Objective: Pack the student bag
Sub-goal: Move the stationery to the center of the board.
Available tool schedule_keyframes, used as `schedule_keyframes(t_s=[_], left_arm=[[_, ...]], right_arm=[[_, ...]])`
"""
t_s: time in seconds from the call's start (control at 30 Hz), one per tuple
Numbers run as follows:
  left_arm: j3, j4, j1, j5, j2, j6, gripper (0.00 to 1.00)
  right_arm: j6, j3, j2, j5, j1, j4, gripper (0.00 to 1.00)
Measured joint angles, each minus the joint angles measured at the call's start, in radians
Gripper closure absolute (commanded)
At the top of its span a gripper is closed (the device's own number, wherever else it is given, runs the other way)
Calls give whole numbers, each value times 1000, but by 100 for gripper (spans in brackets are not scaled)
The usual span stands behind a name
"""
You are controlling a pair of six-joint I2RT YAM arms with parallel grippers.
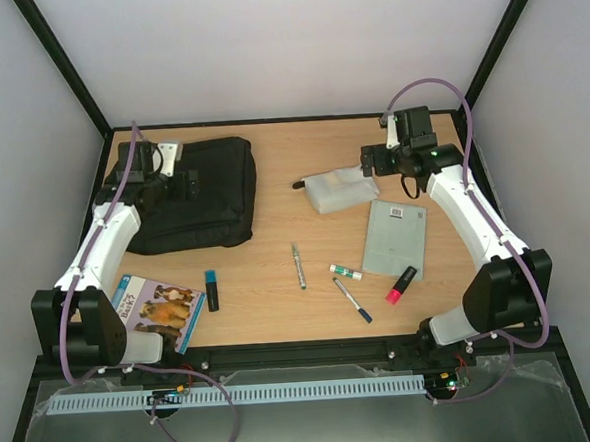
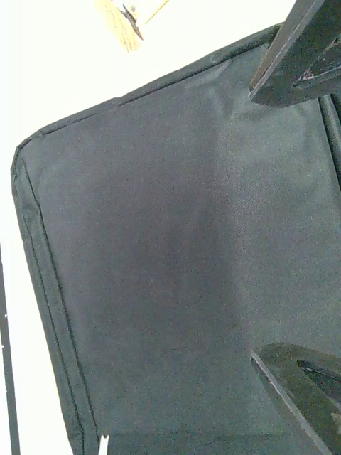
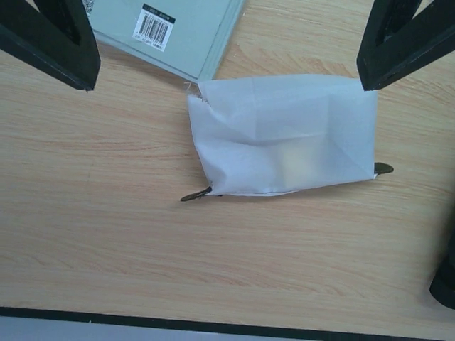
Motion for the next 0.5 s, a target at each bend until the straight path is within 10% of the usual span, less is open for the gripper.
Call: schedule_keyframes(t_s=[0.33, 0.5], left_arm=[[156, -89, 2, 101, 38, 24, 15], [205, -91, 2, 174, 95, -2, 37]], right_arm=[[-130, 146, 132, -126, 11, 2, 9], [-173, 264, 254, -211, 60, 5, 21]])
